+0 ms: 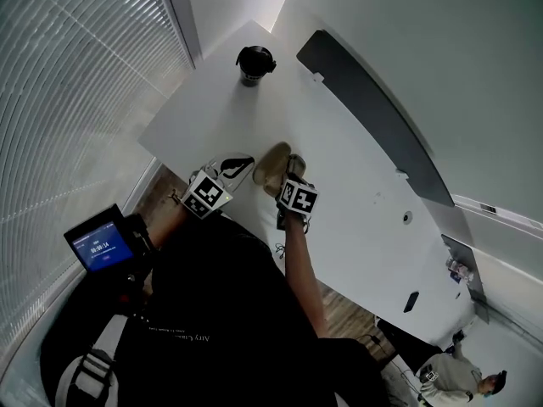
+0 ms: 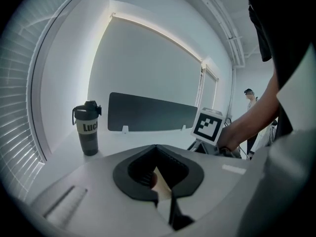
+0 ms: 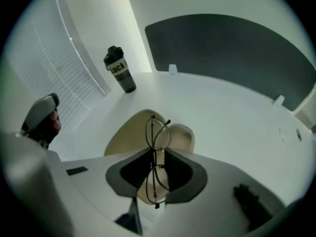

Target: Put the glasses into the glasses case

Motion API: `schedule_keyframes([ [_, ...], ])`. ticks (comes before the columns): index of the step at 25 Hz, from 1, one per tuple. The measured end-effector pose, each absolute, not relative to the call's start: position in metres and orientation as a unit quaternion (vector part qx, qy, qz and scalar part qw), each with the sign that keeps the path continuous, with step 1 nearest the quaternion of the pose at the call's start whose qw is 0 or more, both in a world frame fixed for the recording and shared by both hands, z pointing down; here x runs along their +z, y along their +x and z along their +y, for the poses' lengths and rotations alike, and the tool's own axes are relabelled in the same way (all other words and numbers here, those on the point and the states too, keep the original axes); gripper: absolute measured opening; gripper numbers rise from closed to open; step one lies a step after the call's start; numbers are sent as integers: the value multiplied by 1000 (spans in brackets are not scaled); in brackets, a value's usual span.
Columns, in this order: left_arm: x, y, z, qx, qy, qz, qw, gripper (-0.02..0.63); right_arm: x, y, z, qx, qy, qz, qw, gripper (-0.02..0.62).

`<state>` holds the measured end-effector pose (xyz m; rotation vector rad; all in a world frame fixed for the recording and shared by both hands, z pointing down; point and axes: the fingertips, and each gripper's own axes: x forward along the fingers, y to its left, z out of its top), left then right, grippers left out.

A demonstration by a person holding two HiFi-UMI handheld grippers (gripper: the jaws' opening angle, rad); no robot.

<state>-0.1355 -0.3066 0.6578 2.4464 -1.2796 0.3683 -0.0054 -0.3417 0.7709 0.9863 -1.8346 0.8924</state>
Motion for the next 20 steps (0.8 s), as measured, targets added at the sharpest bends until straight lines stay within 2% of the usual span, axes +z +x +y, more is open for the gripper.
schedule_keyframes([
  [12, 659, -149, -309, 130, 866, -448, 180, 5, 816, 37, -343, 418, 515, -615, 426, 98],
  [20, 688, -146, -302, 139, 859, -441, 218, 6, 798, 20, -338, 424, 481, -658, 394, 143],
])
